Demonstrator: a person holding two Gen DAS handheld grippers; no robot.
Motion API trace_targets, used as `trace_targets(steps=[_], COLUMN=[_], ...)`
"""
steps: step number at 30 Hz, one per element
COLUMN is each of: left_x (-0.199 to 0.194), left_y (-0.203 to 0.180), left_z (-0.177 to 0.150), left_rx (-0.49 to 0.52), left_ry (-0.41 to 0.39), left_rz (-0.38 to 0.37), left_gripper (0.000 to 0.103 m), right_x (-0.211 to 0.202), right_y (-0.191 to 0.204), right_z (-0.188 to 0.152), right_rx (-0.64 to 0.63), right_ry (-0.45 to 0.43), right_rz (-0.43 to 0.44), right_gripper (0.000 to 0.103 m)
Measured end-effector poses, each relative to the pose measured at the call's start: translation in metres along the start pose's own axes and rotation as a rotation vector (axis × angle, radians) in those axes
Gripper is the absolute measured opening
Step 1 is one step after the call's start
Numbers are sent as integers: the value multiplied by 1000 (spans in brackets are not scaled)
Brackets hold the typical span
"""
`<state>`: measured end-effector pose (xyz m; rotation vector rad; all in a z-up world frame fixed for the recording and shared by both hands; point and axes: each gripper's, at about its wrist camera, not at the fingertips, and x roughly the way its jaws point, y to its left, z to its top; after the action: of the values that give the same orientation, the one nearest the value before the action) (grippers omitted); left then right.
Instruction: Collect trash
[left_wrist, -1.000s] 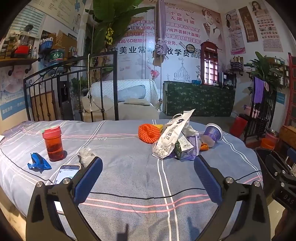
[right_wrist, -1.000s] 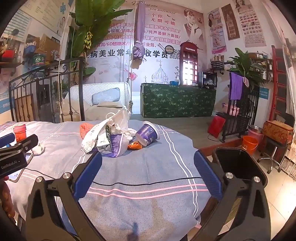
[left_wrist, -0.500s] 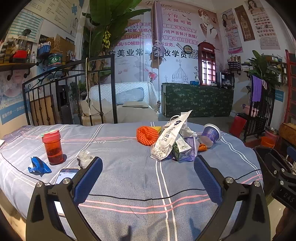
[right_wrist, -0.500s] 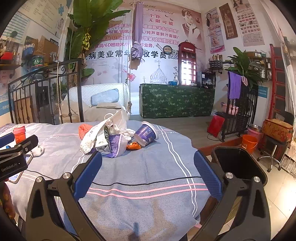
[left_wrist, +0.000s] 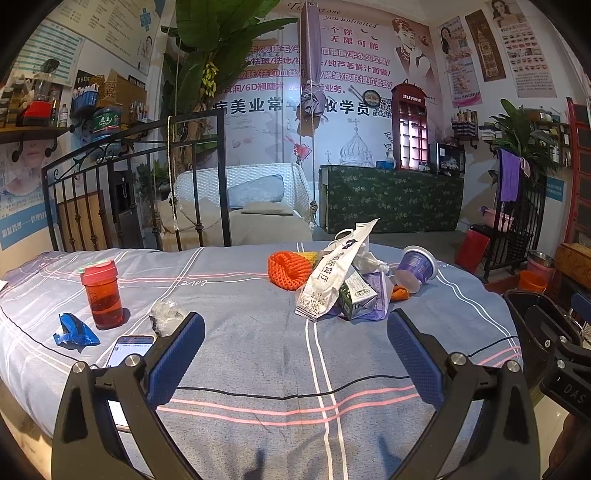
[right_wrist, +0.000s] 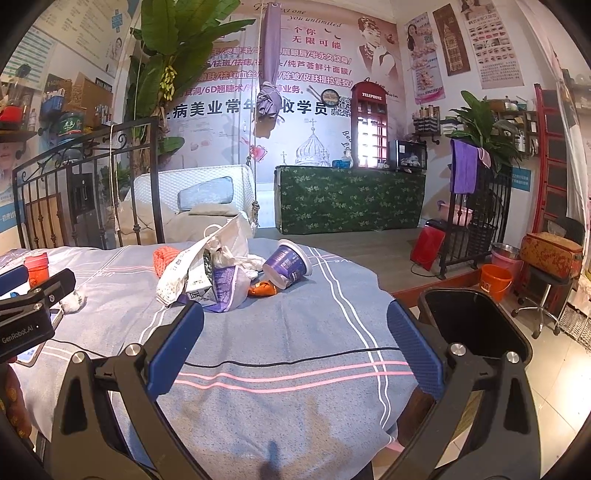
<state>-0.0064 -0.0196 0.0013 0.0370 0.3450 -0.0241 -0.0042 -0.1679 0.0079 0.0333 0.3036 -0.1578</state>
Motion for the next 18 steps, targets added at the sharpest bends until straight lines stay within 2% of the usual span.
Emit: trace_targets(steps=[18], left_x=[-1], left_y=[-4], left_z=[0], left_rx=[1], left_ry=[-2], left_rz=[-10], left_gripper=[98], right_x=[-4], right_y=[-5], right_z=[0], right_rx=[9], right_ry=[0], right_rz=[-13], right_gripper=[98])
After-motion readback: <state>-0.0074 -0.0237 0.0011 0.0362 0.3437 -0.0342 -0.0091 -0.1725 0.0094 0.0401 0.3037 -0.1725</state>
